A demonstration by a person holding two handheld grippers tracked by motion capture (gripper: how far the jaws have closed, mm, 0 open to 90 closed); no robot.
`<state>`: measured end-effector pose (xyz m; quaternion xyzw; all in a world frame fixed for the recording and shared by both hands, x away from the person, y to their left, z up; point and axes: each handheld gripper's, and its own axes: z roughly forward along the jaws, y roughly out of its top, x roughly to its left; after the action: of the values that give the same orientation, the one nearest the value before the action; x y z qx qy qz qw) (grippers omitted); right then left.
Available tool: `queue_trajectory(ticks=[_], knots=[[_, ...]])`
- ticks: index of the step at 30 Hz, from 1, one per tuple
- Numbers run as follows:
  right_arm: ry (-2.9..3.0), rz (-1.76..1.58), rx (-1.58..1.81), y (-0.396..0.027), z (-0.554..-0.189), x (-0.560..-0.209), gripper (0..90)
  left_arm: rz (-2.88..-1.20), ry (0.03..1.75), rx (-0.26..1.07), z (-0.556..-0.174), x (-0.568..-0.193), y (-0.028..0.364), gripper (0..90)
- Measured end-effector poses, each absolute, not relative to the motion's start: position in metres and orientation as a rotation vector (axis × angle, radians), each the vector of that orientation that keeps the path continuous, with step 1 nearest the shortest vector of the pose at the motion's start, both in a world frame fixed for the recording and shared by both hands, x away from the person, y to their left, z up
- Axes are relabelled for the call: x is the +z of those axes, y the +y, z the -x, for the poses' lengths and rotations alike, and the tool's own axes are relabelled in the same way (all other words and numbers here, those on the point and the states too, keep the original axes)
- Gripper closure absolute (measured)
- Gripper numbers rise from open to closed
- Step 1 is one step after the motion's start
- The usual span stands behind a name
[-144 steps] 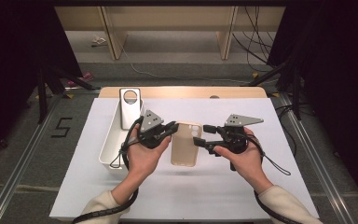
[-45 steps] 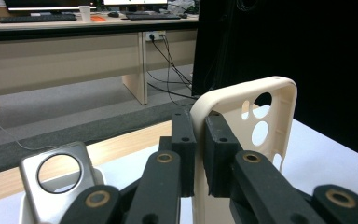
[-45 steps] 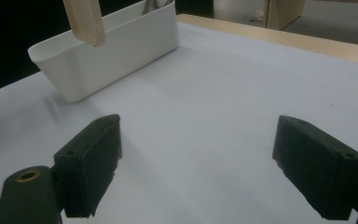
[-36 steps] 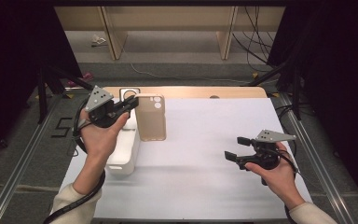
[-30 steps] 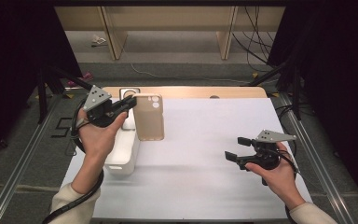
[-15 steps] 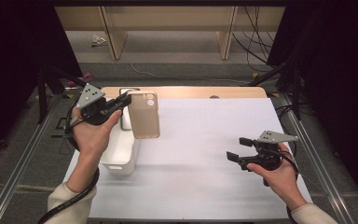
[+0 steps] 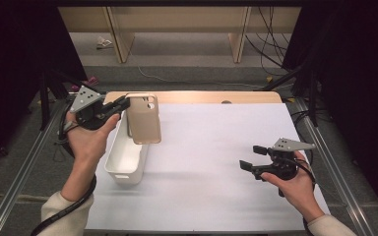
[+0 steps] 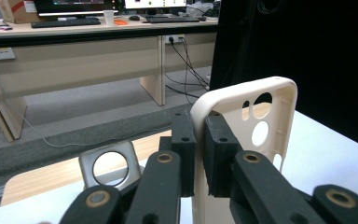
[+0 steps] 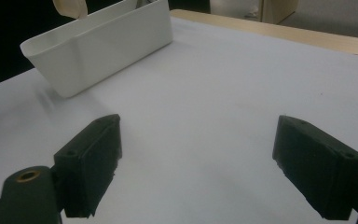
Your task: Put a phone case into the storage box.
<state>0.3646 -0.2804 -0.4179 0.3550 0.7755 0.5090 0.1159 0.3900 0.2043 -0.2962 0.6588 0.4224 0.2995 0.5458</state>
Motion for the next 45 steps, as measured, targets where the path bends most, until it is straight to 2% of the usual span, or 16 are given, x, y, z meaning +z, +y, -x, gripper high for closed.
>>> queue_trajectory(ticks=[27,45], knots=[[2.271,-1.045,1.490,-0.281,-0.365,-0.419,16.4,-1.573,1.028,0.782,-0.404,-0.291,0.235,83.4],[2.272,-1.047,1.494,-0.281,-0.365,-0.419,16.4,-1.597,1.043,0.808,-0.428,-0.312,0.246,83.4]])
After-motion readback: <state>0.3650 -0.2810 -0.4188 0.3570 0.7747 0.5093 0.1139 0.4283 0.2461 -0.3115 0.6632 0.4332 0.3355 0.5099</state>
